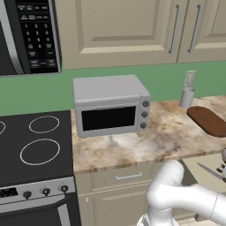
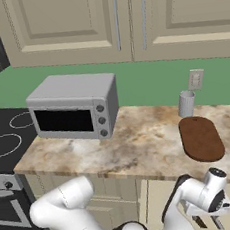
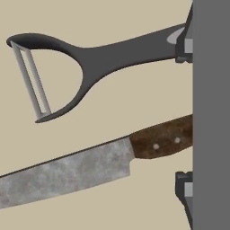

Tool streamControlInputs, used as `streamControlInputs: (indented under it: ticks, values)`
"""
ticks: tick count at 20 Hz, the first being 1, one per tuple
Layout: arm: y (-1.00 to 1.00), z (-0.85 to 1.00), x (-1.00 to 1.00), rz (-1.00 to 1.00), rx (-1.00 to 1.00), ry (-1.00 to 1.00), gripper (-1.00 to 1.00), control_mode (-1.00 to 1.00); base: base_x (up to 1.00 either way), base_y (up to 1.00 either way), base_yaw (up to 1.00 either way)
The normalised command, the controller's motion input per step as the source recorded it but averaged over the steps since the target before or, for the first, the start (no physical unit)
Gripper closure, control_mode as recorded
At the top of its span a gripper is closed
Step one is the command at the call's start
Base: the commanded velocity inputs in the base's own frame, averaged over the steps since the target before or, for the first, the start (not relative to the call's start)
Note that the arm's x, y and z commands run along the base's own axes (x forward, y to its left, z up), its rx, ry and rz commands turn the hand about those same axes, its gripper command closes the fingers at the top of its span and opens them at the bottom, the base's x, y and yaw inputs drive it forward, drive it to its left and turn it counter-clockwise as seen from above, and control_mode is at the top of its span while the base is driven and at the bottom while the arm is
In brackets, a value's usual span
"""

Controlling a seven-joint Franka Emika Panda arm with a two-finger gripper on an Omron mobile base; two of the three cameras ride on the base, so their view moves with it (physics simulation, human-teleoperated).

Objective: Open the drawer on the right and place the cutting tools on the cutting board.

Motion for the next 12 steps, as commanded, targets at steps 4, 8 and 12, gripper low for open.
streamControlInputs:
  ticks: [4, 8, 12]
  values:
    - [0.06, -0.09, -0.13, 0.0, 0.0, 0.0, -1.0, -1.0, 0.0, 0.0, 0.0]
    - [0.15, 0.0, -0.26, 0.0, 0.0, 0.0, -1.0, -1.0, 0.0, 0.0, 0.0]
    - [0.21, 0.0, -0.17, 0.0, 0.0, 0.0, -1.0, -1.0, 0.0, 0.0, 0.0]
